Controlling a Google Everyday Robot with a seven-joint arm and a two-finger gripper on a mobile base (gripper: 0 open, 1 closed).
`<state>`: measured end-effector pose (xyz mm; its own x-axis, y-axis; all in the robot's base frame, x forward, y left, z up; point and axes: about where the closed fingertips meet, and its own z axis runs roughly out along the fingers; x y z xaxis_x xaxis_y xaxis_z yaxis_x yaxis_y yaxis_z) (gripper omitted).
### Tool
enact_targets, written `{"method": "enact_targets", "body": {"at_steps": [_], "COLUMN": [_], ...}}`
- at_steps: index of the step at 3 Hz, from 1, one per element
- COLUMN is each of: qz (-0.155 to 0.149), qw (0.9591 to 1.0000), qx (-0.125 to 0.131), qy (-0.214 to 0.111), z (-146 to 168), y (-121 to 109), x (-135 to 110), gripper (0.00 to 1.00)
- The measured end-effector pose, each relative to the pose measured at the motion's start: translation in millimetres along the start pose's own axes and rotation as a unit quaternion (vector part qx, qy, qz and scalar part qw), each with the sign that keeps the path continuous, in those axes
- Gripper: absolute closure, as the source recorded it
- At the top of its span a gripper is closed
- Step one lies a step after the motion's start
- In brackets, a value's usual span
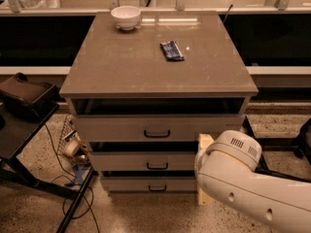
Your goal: Open bottom drawer
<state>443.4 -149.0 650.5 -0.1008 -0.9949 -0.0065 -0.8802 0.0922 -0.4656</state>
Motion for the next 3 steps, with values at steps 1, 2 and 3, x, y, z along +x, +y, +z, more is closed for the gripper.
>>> {"method": "enact_targets", "body": {"at_steps": [1,2,3], "qz": [-0.004,-0.041,-0.053], "qw": [0.9999,0.9979,0.9948], "qx": [-0.003,-0.040,-0.078], "qy": [0.012,0.031,0.038], "z": [13,69,132], "y": [5,45,92], "x": [-3,-18,-28], "gripper": [0.00,0.00,0.00]}}
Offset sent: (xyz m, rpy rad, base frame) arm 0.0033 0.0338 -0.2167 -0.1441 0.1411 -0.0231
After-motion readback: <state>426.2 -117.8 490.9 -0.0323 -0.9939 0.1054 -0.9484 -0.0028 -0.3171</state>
